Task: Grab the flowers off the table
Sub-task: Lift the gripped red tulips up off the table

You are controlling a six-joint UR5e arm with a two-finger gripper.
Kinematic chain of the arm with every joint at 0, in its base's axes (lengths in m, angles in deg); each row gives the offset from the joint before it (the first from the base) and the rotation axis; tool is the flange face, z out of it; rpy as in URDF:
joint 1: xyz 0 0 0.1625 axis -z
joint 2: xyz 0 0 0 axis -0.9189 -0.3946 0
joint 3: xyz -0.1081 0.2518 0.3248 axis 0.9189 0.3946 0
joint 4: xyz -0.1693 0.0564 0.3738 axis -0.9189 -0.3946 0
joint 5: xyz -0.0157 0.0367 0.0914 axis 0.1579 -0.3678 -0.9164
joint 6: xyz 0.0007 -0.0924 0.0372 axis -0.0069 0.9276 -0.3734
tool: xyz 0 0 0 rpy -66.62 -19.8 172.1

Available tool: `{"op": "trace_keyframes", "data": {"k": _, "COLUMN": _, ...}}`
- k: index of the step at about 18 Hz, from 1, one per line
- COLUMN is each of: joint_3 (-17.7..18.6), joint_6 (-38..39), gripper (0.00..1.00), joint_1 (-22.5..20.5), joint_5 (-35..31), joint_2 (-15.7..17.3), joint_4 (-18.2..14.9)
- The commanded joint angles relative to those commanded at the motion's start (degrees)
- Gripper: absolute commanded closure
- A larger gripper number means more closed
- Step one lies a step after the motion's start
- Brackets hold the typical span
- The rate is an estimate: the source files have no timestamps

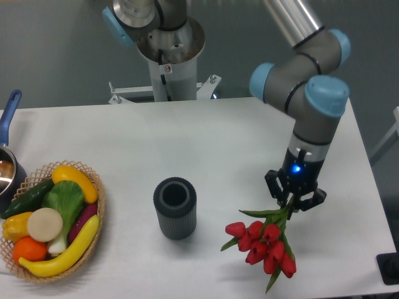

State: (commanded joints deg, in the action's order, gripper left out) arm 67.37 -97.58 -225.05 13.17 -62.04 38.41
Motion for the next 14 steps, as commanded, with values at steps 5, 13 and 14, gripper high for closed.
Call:
{"op": "trace_keyframes", "data": {"k": 5, "joint_3": 1.05, "joint_6": 3.17, "gripper": 0.86, "joint_1": -2.03, "joint_5": 11.78, "joint_2": 3.77, "joint_4": 0.00}}
{"op": "trace_keyframes", "data": {"k": 13, "joint_3": 3.07, "joint_6": 5.72, "gripper": 0.86, "joint_1": -7.30, "joint_5": 26.72, "joint_2": 7.03, "joint_4": 0.00}}
{"op": "trace_keyframes", "data": {"k": 14, "joint_3": 3.08, "joint_6": 5.72, "gripper": 0.86, "joint_1": -7.82, "joint_5": 28.22, "joint_2": 7.03, "joint_4": 0.00}}
